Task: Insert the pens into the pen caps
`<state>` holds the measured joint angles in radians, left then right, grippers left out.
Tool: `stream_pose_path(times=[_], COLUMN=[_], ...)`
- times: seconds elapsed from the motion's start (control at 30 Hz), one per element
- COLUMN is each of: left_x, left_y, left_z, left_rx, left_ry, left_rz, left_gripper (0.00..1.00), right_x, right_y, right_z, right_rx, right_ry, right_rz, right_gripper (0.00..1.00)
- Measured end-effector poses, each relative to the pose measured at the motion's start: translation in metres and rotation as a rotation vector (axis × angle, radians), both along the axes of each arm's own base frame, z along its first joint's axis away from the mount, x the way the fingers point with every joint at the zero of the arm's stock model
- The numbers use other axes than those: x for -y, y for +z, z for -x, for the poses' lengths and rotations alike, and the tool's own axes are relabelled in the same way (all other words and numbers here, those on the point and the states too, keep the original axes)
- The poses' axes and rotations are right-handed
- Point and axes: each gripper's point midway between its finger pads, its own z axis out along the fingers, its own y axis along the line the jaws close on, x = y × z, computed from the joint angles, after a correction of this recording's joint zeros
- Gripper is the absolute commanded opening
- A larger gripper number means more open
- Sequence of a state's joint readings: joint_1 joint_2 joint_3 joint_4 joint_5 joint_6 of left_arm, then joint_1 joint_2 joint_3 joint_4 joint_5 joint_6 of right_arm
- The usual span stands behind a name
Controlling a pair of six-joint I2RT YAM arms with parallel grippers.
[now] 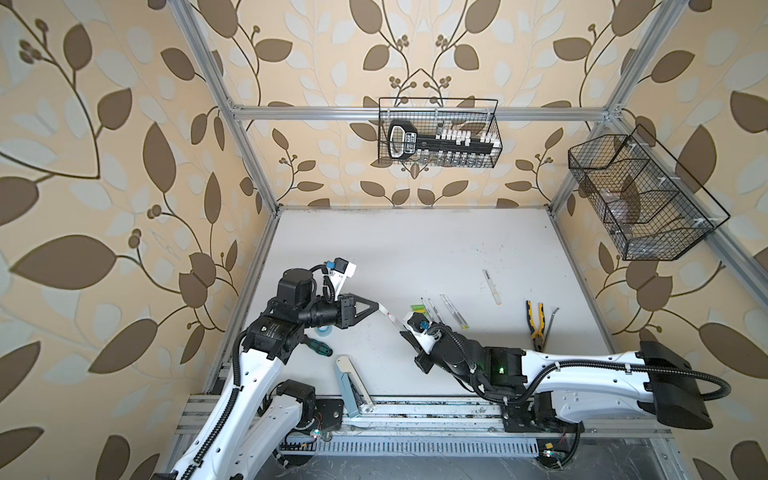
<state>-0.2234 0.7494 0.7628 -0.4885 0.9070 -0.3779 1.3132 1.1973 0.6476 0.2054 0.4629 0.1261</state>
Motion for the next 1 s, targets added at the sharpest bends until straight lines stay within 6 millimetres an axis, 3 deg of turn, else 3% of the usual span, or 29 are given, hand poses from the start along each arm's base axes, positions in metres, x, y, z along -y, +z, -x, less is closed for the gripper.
stream_pose_path(times=[1.0], left_x=[0.012], left_y=[-0.020], left_z=[-0.002], left_rx=[-0.073], left_ry=[-0.049], left_rz=[-0.027], left_gripper=[0.00], right_x=[-0.002], right_y=[0.004], right_z=[-0.005], right_rx=[0.038], right_ry=[-0.007], right_rz=[0.054], right_gripper=[0.11])
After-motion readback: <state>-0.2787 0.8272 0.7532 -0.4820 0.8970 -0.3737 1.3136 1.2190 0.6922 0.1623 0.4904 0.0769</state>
